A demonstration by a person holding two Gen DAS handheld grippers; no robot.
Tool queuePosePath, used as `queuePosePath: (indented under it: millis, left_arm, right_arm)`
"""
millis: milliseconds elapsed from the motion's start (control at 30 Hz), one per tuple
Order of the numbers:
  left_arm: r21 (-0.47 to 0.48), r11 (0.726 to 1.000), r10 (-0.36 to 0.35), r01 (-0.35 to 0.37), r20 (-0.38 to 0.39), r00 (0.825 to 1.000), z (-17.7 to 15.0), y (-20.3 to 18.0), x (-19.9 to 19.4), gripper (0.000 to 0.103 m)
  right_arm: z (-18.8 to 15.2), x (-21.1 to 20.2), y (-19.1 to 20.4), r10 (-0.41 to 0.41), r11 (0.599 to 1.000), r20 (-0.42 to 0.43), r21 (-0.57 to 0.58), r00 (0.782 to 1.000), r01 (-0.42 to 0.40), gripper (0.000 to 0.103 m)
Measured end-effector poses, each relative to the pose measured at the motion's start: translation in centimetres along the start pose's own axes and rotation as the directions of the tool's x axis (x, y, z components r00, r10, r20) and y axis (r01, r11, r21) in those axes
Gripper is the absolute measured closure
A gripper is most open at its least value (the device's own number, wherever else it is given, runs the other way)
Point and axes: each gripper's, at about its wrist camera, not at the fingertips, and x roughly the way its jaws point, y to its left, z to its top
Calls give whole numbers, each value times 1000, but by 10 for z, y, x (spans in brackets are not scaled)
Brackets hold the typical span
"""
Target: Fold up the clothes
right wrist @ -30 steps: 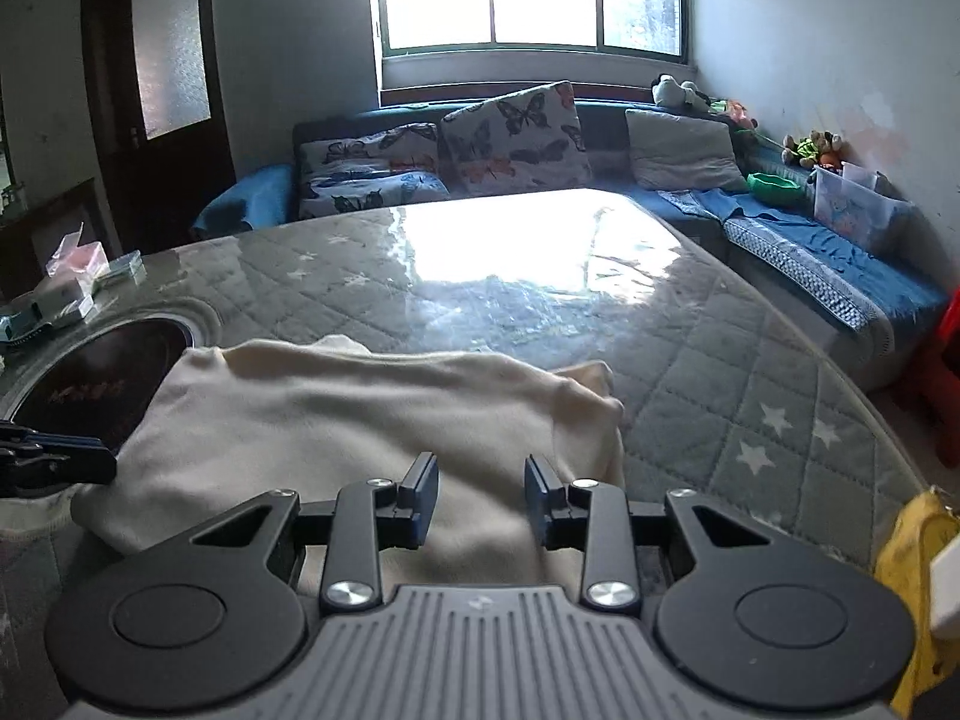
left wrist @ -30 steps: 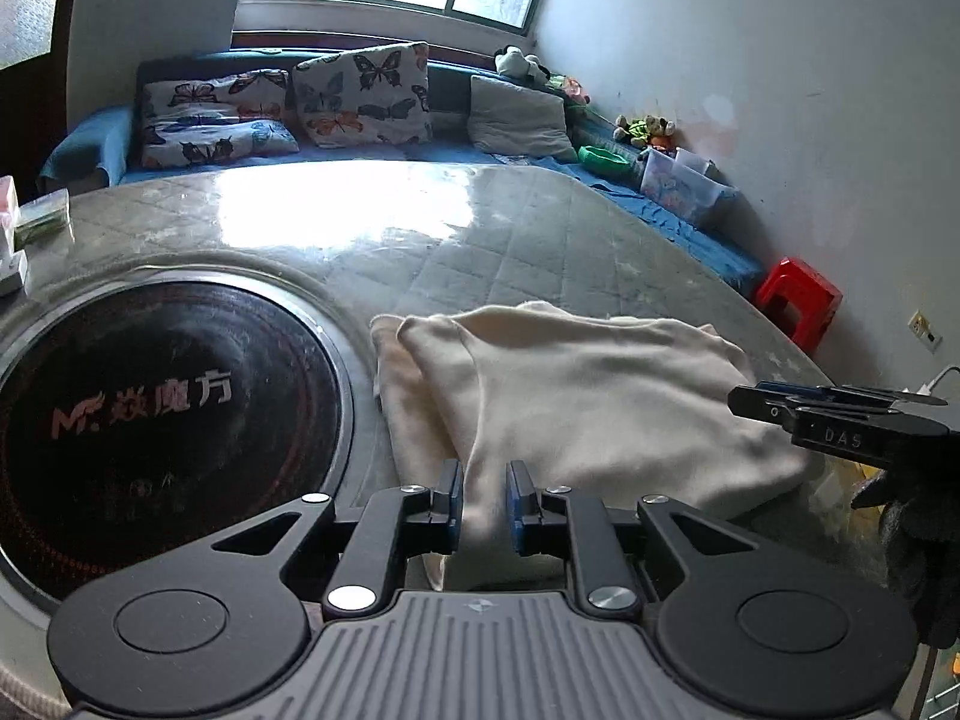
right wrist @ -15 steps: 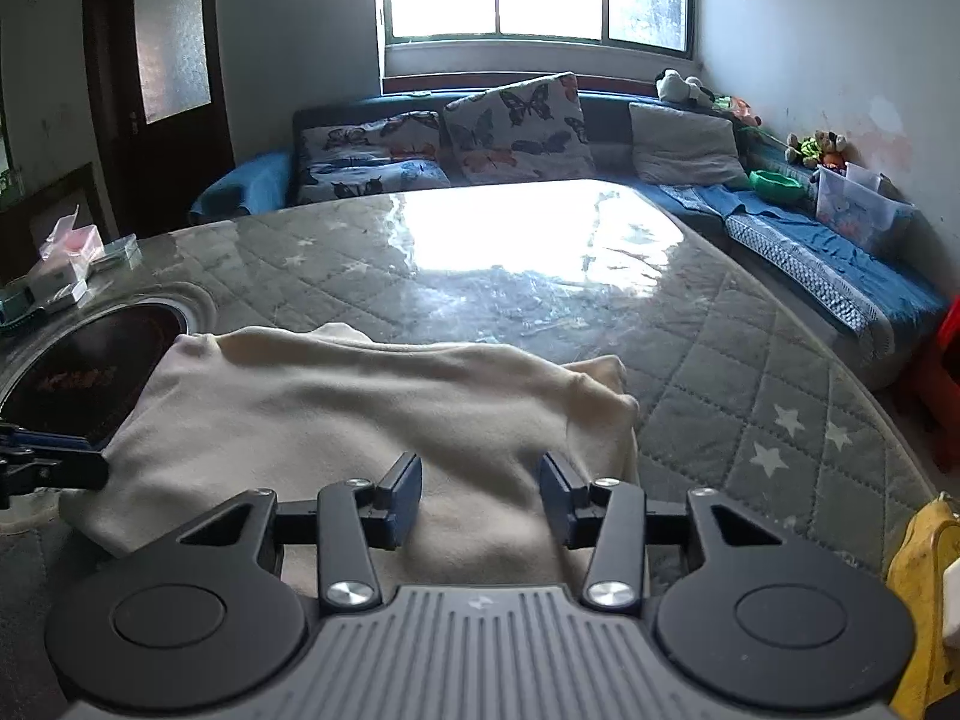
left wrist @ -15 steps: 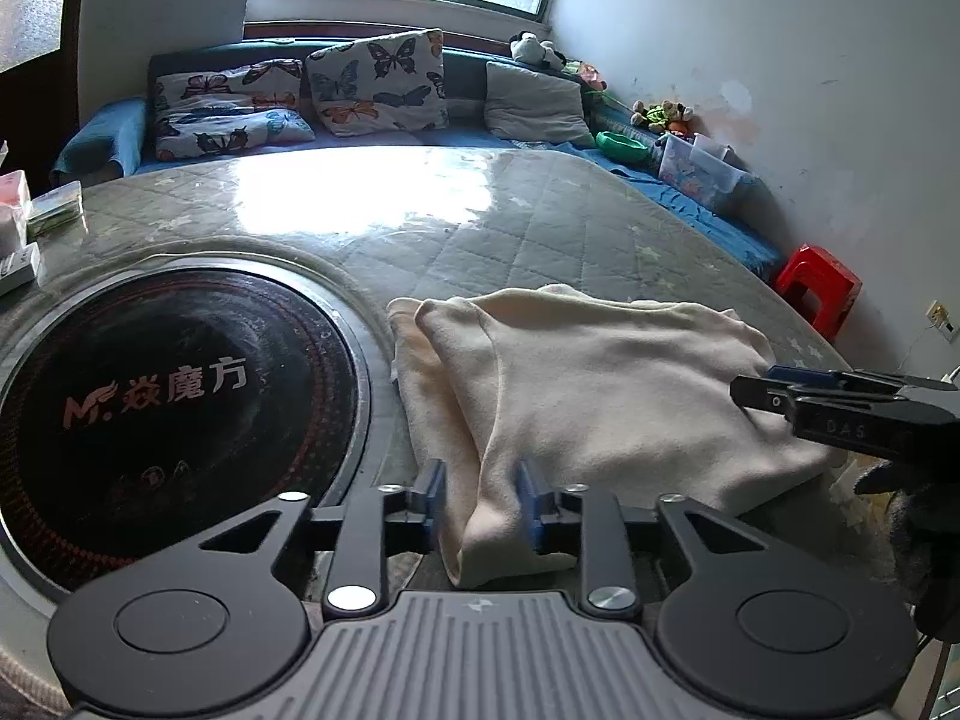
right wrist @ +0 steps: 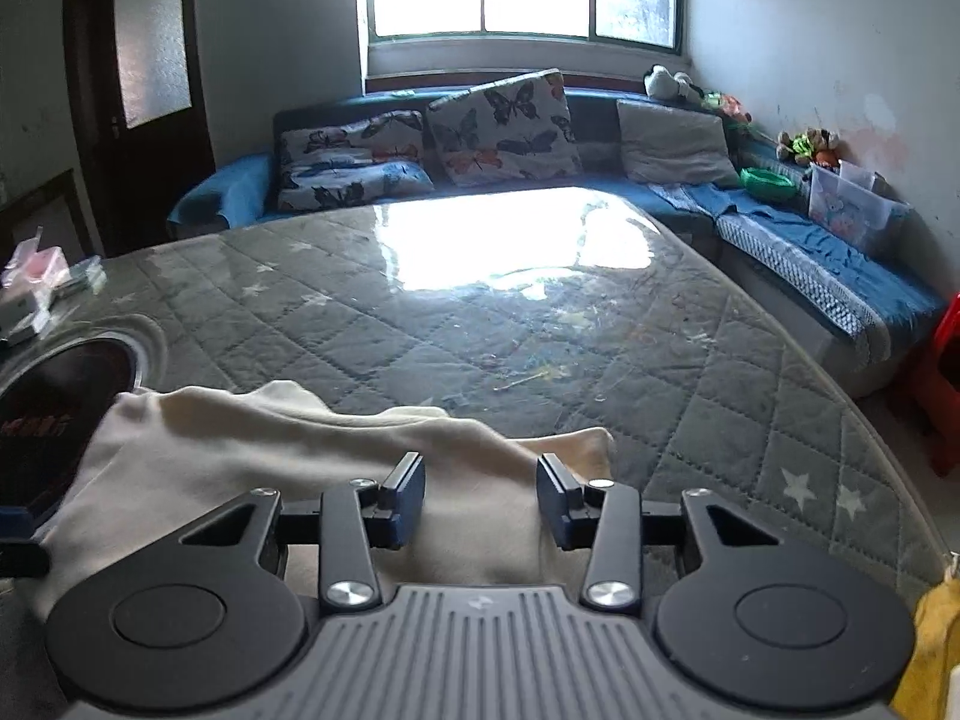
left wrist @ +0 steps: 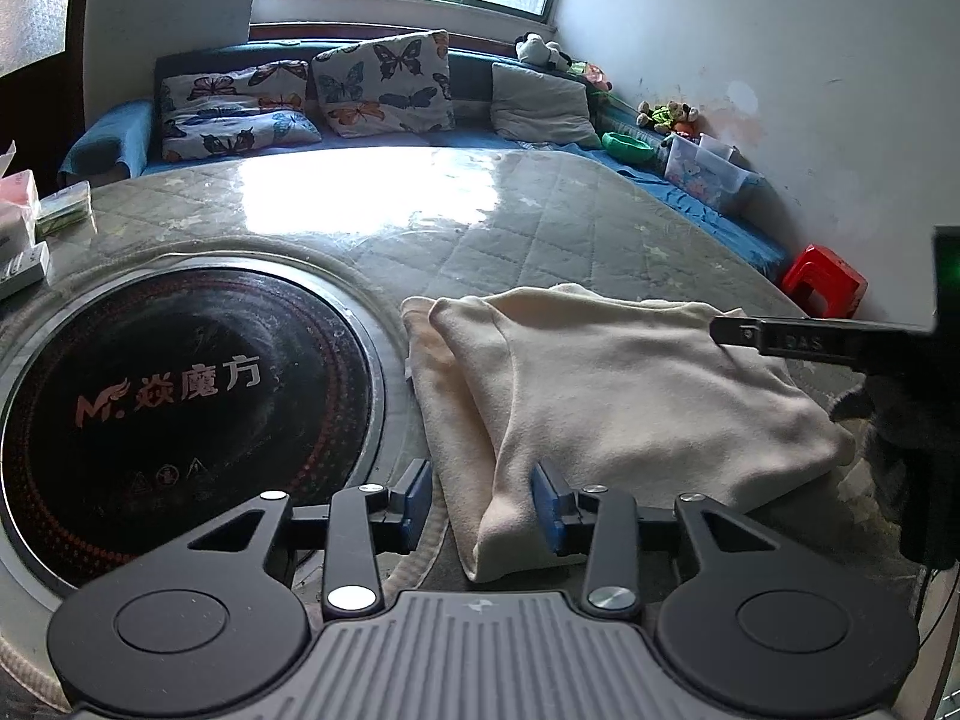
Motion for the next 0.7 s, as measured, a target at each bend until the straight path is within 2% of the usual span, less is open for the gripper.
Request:
queuePosePath:
  millis: [167,333,433,700]
  left_arm:
    - [-4,1000,1,-1,0,1000,1,1,0,61]
    - [-9,1000,2,-2,1,1000,1,2,-1,60]
    - [-9,1000,3,-3,2,1000,1,2,-2,60]
    - [-13,1000,9,-9,5,1000,2,3,-5,57]
  right_arm:
    - [3,10,0,-12,1000,-10,3,1000,12,65]
    - [9,12,13,-12,999,-3,-36,1000,12,65]
    - [10,23,18,-35,998,-27,-61,999,33,65]
    - [12,16,24,-44,996,-8,-77,999,43,64]
